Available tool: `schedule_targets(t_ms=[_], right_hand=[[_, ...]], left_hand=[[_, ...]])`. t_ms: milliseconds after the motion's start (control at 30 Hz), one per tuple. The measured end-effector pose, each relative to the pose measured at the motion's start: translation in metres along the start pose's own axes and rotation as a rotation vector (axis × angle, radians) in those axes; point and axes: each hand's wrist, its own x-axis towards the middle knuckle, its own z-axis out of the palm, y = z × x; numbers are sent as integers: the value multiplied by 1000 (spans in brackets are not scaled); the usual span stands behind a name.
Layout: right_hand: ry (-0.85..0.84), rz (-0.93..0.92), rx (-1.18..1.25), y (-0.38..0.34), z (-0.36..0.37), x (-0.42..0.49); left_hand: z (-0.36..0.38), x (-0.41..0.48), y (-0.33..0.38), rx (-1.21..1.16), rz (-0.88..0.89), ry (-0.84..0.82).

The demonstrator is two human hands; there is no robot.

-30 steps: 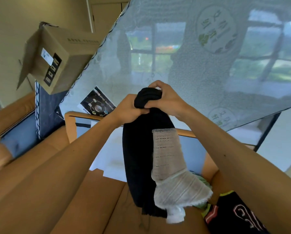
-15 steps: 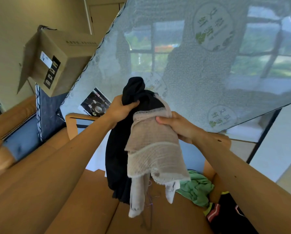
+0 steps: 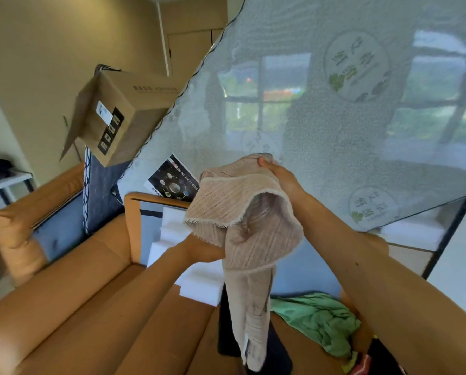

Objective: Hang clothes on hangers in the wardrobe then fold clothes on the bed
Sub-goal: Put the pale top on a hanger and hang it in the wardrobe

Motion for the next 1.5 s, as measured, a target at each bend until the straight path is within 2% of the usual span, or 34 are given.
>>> schedule_targets(t_ms=[133, 167, 300, 367, 467, 600, 667, 867, 1033, 1100, 1133, 1200, 1233, 1367, 1433, 1500], right_hand=[[-10, 36, -100, 9, -3, 15], [-35, 65, -144, 7, -3, 13], [-97, 178, -303, 6, -14, 7], [-109, 228, -409, 7, -26, 9], [-26, 233, -587, 4, -47, 9], [105, 106, -876, -4, -64, 6], [135, 43, -876, -8, -69, 1], [-242, 118, -750, 2, -82, -27], [-529, 80, -1060, 22, -70, -33], [-465, 13, -1200, 30, -62, -32], [-358, -57, -1241, 34, -59, -28], [-172, -199, -1181, 35, -54, -23], [-138, -210, -1046, 33, -52, -20], [-79, -52, -226, 19, -48, -13], [30, -48, 1, 14, -47, -5], [111, -81, 90, 11, -44, 1]], left_hand=[[-1, 4, 13, -277, 107, 117], [-4, 2, 16, -379, 96, 184], [-7, 16, 22, -531, 32, 342], [-9, 16, 32, -574, -16, 336], [-13, 28, 44, -723, -82, 283], [-19, 37, 68, -777, -122, 251], [-25, 39, 81, -804, -108, 258], [-45, 36, 108, -810, -74, 270], [-55, 31, 113, -827, -62, 314], [-58, 28, 112, -837, -74, 324], [-60, 26, 111, -846, -85, 329], [-66, 23, 108, -880, -99, 341], [-69, 21, 106, -904, -84, 343], [-85, 13, 94, -942, -48, 429], [-91, 9, 84, -885, -78, 484], [-95, 7, 72, -874, -123, 476]])
